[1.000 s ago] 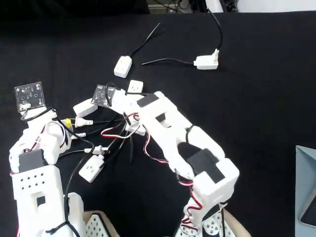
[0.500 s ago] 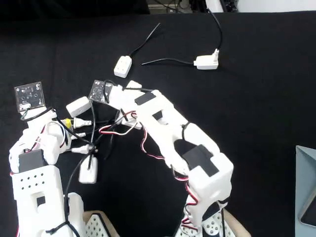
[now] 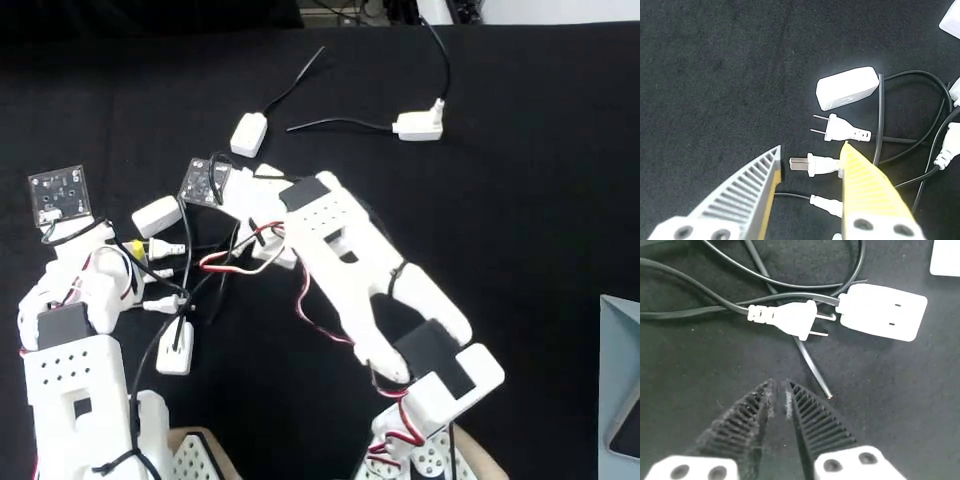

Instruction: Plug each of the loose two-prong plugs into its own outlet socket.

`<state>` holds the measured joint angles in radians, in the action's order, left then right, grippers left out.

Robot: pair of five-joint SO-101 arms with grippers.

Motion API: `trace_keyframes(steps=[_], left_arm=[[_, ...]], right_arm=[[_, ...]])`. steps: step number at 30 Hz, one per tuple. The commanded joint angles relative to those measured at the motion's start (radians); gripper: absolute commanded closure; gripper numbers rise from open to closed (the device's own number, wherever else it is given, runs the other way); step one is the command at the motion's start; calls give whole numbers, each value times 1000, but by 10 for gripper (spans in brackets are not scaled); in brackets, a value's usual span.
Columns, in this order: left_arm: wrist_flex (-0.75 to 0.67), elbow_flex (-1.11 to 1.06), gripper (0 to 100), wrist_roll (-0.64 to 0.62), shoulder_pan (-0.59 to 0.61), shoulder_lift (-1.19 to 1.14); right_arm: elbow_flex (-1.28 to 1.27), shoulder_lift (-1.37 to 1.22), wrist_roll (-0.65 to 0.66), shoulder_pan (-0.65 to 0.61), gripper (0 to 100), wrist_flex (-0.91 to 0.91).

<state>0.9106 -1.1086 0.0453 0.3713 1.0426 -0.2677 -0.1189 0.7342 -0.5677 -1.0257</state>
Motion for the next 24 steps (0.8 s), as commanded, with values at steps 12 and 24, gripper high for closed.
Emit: trace_keyframes(steps=[12, 24], left_arm=[[-20, 19, 808, -9, 8, 17], [-20, 19, 808, -9, 8, 17]], right_arm=[[38, -183, 37, -117, 751, 206], [45, -257, 51, -101, 874, 399]])
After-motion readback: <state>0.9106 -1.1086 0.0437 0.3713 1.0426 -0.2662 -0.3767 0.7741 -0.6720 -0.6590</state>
